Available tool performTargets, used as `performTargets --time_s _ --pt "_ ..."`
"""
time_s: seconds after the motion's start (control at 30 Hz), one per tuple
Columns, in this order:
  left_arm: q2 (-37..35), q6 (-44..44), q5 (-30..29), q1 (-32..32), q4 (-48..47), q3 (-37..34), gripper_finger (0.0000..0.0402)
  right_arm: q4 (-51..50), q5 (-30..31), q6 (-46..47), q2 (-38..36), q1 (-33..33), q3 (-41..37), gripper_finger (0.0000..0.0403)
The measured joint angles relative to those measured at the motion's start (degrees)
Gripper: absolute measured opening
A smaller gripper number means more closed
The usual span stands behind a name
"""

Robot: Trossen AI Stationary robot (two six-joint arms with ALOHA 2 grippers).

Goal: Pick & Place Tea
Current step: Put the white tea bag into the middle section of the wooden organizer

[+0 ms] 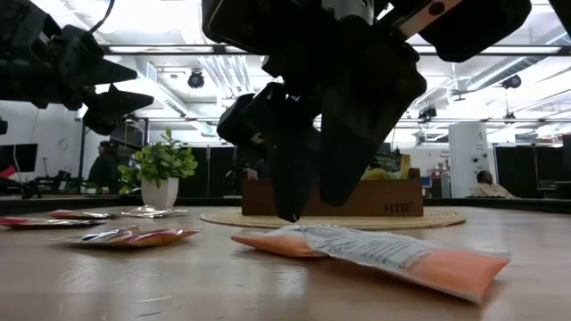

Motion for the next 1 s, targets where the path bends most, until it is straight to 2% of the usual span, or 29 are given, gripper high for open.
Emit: performTargets --time_s 0.33,0.67,1.0 --pt "0.0 0.0 0.0 0.0 0.0 0.0 0.0257 0.0 1.5 -3.6 0.0 0.0 -0.6 0.0115" --pt "0.0 0.0 0.0 0.0 0.0 0.0 0.0257 0.3 1.8 -3.9 0.1 0.0 -2.3 0.0113" --pt "0.0 0.0 0.0 0.0 0.0 0.0 0.0257 5.2 1.7 -3.6 0.1 0.0 -3.2 0.0101"
